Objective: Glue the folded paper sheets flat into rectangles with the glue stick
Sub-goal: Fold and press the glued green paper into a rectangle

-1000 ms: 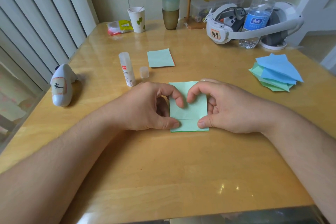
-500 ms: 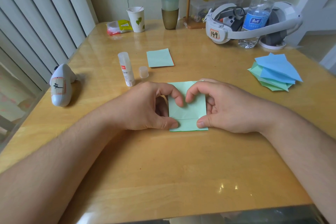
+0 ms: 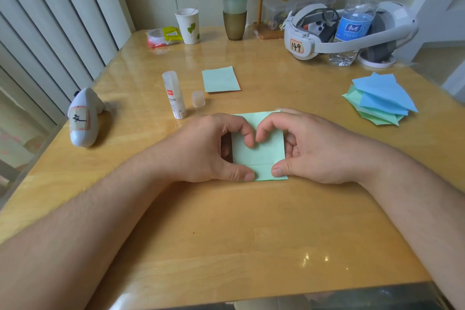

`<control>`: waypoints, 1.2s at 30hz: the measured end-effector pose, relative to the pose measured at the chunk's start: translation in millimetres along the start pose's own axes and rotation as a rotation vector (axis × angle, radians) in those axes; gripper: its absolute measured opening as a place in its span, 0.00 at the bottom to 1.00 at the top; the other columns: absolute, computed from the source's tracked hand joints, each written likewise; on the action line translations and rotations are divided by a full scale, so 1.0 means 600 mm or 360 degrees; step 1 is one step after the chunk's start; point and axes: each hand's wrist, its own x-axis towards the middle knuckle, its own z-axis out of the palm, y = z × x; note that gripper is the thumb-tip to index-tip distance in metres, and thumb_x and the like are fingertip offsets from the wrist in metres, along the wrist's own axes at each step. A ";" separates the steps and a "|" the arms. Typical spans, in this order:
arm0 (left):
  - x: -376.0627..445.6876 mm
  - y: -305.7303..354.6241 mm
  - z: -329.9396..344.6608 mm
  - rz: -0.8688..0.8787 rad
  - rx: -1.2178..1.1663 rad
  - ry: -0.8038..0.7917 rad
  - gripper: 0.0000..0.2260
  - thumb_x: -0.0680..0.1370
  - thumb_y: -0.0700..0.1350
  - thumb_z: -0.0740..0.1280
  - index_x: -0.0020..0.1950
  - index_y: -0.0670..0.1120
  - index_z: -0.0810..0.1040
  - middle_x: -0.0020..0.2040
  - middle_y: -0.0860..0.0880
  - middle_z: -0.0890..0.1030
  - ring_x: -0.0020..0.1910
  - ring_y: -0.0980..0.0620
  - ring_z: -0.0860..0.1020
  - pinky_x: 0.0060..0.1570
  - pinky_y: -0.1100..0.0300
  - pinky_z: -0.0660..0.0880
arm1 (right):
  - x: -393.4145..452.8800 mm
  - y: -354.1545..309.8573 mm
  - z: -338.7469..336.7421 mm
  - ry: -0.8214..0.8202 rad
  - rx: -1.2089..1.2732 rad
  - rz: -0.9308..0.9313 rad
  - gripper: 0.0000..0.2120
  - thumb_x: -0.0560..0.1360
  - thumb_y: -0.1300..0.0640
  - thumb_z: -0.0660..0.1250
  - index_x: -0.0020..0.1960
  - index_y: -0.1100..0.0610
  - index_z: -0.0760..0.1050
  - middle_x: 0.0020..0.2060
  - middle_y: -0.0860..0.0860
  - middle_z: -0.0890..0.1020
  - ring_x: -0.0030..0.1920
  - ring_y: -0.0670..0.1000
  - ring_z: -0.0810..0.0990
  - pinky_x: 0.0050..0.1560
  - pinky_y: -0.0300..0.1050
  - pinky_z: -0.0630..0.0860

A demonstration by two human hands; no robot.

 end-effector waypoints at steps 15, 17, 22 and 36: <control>0.003 -0.003 0.001 0.0119 0.0106 0.0005 0.19 0.66 0.55 0.84 0.47 0.60 0.76 0.44 0.58 0.75 0.39 0.58 0.72 0.38 0.68 0.68 | -0.001 -0.011 0.000 0.0053 -0.0207 -0.0031 0.19 0.67 0.46 0.81 0.53 0.37 0.75 0.47 0.38 0.75 0.44 0.45 0.75 0.48 0.38 0.73; 0.003 -0.003 0.002 0.0118 0.0094 0.0006 0.20 0.66 0.55 0.85 0.47 0.58 0.76 0.42 0.59 0.75 0.38 0.58 0.72 0.37 0.68 0.67 | 0.005 -0.007 0.009 0.0067 -0.0223 -0.0059 0.18 0.67 0.41 0.79 0.51 0.35 0.74 0.50 0.42 0.79 0.49 0.45 0.77 0.60 0.45 0.75; 0.002 -0.002 0.002 0.0113 0.0082 0.0012 0.21 0.66 0.53 0.85 0.46 0.56 0.74 0.38 0.65 0.74 0.37 0.58 0.71 0.35 0.68 0.66 | 0.005 -0.006 0.008 0.0058 -0.0240 -0.0021 0.18 0.66 0.46 0.83 0.49 0.38 0.77 0.45 0.44 0.74 0.42 0.40 0.74 0.44 0.32 0.69; 0.003 -0.004 0.002 0.0110 0.0098 -0.0009 0.20 0.67 0.54 0.84 0.46 0.55 0.75 0.37 0.65 0.73 0.36 0.59 0.70 0.34 0.69 0.66 | 0.007 0.002 0.006 0.0091 -0.0186 -0.0001 0.20 0.64 0.47 0.84 0.51 0.38 0.79 0.47 0.41 0.76 0.47 0.42 0.75 0.49 0.39 0.73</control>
